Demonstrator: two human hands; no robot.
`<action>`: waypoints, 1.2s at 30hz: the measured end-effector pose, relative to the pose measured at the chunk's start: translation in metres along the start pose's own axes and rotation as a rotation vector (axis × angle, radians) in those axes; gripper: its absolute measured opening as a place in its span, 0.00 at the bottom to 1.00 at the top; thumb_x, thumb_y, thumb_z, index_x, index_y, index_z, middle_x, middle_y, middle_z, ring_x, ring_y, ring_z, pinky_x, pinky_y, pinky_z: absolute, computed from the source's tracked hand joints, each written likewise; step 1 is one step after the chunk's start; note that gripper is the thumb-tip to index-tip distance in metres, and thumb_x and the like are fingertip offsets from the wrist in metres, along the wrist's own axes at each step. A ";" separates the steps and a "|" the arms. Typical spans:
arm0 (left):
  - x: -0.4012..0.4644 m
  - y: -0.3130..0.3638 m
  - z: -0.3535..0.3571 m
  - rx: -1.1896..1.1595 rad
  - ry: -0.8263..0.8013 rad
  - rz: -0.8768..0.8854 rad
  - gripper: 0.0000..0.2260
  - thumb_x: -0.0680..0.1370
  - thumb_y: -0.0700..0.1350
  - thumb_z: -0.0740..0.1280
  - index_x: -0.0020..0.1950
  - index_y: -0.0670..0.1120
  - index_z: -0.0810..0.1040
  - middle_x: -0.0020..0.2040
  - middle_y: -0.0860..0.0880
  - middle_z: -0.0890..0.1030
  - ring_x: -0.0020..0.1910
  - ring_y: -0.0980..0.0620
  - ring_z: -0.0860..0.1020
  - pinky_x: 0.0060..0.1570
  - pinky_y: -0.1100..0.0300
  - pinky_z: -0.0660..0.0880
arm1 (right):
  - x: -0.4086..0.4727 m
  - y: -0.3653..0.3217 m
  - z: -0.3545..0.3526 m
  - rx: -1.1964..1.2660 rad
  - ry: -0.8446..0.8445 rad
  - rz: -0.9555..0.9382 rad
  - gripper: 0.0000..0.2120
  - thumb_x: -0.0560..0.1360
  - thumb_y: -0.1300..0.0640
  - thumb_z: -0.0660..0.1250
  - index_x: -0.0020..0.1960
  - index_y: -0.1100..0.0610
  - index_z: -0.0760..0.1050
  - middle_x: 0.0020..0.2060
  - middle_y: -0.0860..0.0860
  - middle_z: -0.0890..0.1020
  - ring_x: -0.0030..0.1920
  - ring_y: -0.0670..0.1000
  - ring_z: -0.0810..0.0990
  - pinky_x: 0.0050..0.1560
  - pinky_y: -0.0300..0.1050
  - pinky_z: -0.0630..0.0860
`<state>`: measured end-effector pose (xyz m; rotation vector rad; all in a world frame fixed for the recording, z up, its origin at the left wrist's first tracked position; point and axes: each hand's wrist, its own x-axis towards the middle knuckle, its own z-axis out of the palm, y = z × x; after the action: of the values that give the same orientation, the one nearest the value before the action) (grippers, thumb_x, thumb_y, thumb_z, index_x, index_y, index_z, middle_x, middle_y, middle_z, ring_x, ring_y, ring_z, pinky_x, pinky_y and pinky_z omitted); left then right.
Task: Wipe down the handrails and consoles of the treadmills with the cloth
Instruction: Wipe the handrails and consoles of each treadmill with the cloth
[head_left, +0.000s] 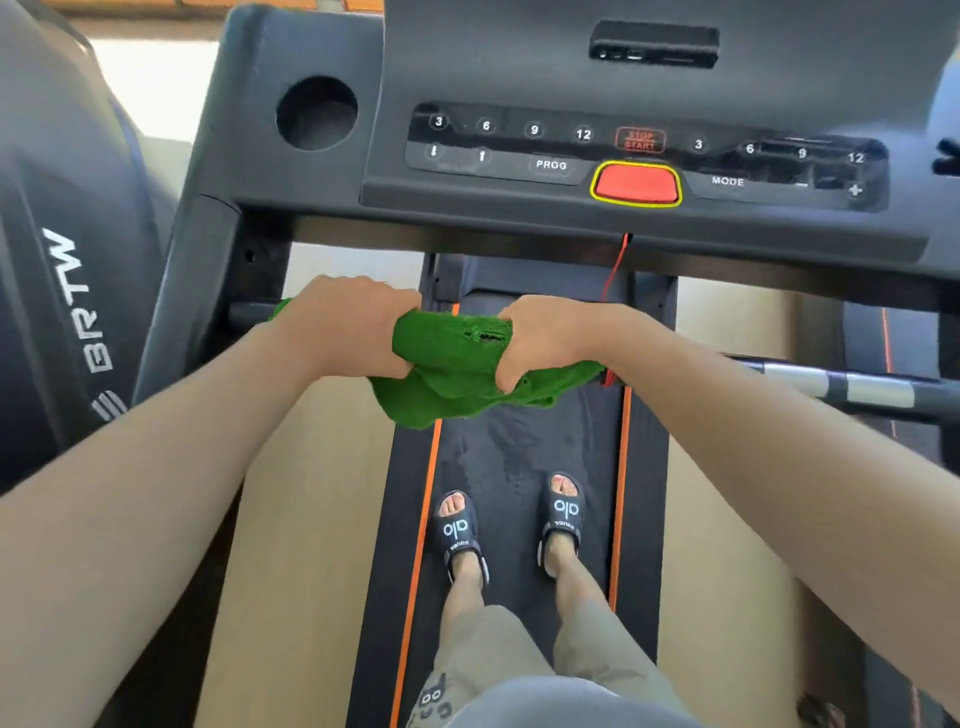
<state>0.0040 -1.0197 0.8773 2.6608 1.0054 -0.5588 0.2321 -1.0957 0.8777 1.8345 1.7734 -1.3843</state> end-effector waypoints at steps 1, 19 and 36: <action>-0.004 -0.003 0.001 0.019 0.020 0.009 0.14 0.69 0.57 0.69 0.47 0.54 0.69 0.39 0.55 0.76 0.40 0.47 0.78 0.39 0.54 0.70 | -0.004 0.000 0.013 -0.121 0.197 -0.009 0.15 0.66 0.47 0.74 0.45 0.52 0.73 0.37 0.46 0.78 0.38 0.56 0.78 0.38 0.48 0.72; 0.029 0.102 0.004 0.060 0.165 0.107 0.11 0.73 0.50 0.67 0.50 0.50 0.67 0.43 0.52 0.77 0.40 0.43 0.80 0.36 0.53 0.67 | -0.043 0.016 0.047 -0.498 0.582 0.067 0.17 0.72 0.61 0.67 0.49 0.55 0.58 0.43 0.50 0.76 0.47 0.56 0.79 0.43 0.47 0.61; 0.028 0.107 -0.001 0.115 0.125 0.009 0.12 0.73 0.50 0.68 0.53 0.50 0.70 0.45 0.50 0.80 0.44 0.42 0.81 0.39 0.55 0.67 | -0.047 0.003 0.045 -0.461 0.543 -0.060 0.19 0.77 0.61 0.65 0.66 0.61 0.65 0.61 0.55 0.77 0.60 0.58 0.77 0.52 0.48 0.67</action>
<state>0.0957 -1.0822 0.8757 2.8310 1.0232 -0.4675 0.2230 -1.1596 0.8879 2.0027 2.1711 -0.4294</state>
